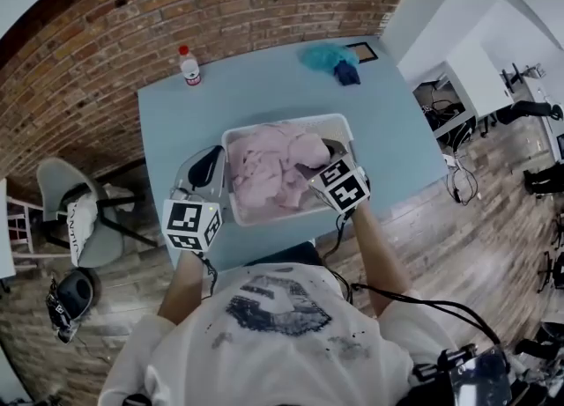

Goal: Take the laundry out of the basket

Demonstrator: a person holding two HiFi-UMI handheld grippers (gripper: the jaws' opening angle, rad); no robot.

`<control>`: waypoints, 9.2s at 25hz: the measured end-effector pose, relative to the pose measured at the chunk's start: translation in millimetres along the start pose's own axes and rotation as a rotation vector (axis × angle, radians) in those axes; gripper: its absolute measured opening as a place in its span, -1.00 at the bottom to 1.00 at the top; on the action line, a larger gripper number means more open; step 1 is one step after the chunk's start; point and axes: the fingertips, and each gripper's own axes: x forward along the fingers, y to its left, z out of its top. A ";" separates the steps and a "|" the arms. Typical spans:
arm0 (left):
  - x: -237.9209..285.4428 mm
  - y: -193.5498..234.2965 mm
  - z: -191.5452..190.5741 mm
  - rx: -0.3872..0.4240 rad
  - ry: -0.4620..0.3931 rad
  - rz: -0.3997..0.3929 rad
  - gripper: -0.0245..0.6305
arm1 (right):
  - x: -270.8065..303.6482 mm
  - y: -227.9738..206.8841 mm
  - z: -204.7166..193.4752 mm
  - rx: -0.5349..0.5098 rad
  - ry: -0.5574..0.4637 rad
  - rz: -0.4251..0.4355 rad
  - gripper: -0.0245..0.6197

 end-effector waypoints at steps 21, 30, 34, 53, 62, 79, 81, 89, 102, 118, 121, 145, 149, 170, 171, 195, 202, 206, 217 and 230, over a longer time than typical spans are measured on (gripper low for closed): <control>35.8 -16.8 58.1 0.071 -0.090 0.012 -0.95 | -129.9 -75.8 58.1 0.325 -0.429 -0.185 -0.27; 98.8 -95.1 72.0 0.093 -0.070 0.027 -0.95 | -174.1 -151.8 7.3 0.346 -0.461 -0.164 -0.27; 134.6 -141.6 77.4 0.100 -0.063 0.030 -0.95 | -198.4 -196.4 -27.6 0.343 -0.455 -0.166 -0.27; 268.3 -303.6 51.2 0.097 0.002 -0.047 -0.95 | -240.1 -331.8 -181.7 0.426 -0.417 -0.247 -0.26; 319.6 -341.6 20.2 0.091 0.018 -0.046 -0.95 | -213.6 -362.9 -240.8 0.441 -0.390 -0.286 -0.26; 354.2 -375.4 -33.7 0.079 0.125 -0.101 -0.95 | -121.9 -374.2 -354.4 0.550 -0.305 -0.268 -0.26; 355.2 -376.9 -34.6 0.081 0.127 -0.104 -0.95 | -113.4 -374.1 -360.9 0.558 -0.293 -0.263 -0.26; 359.2 -377.7 -38.7 0.083 0.146 -0.116 -0.95 | -85.4 -371.9 -392.0 0.575 -0.212 -0.256 -0.25; 356.1 -378.2 -36.0 0.071 0.152 -0.126 -0.95 | -76.3 -377.7 -425.2 0.573 -0.072 -0.305 -0.05; 337.4 -378.1 -36.4 0.077 0.148 -0.121 -0.95 | -104.4 -382.1 -436.1 0.627 -0.107 -0.363 0.34; 333.1 -378.7 -36.1 0.078 0.147 -0.127 -0.95 | -116.7 -384.7 -434.5 0.645 -0.129 -0.388 0.34; 230.2 -262.3 2.2 0.065 0.053 0.002 -0.95 | -152.1 -313.8 -215.0 0.542 -0.470 -0.332 0.16; 190.7 -213.2 5.3 0.057 0.048 0.075 -0.95 | -144.1 -274.6 -142.5 0.480 -0.549 -0.267 0.00; 11.0 -37.0 -11.8 0.015 0.013 0.246 -0.95 | -78.6 -70.3 28.4 0.382 -0.603 -0.141 -0.92; 8.2 -33.5 -11.5 0.014 0.011 0.245 -0.95 | -76.6 -65.1 30.7 0.382 -0.600 -0.140 -0.92; 8.6 -29.8 -24.9 -0.006 0.024 0.205 -0.95 | -58.0 -44.0 29.2 0.413 -0.550 -0.089 -0.93; 10.8 -27.5 -28.9 -0.020 0.033 0.207 -0.95 | -49.2 -46.1 23.5 0.382 -0.485 -0.072 -0.93; 12.6 -25.4 -35.1 -0.030 0.045 0.199 -0.95 | -45.3 -51.3 20.4 0.376 -0.456 -0.085 -0.92; 33.6 -26.1 -46.7 -0.075 0.060 0.137 -0.95 | -3.3 -44.1 -2.6 0.330 -0.264 0.019 -0.54; 74.8 -39.8 -50.2 -0.067 0.093 0.033 -0.95 | 59.8 -37.0 -33.1 0.237 0.018 0.172 0.37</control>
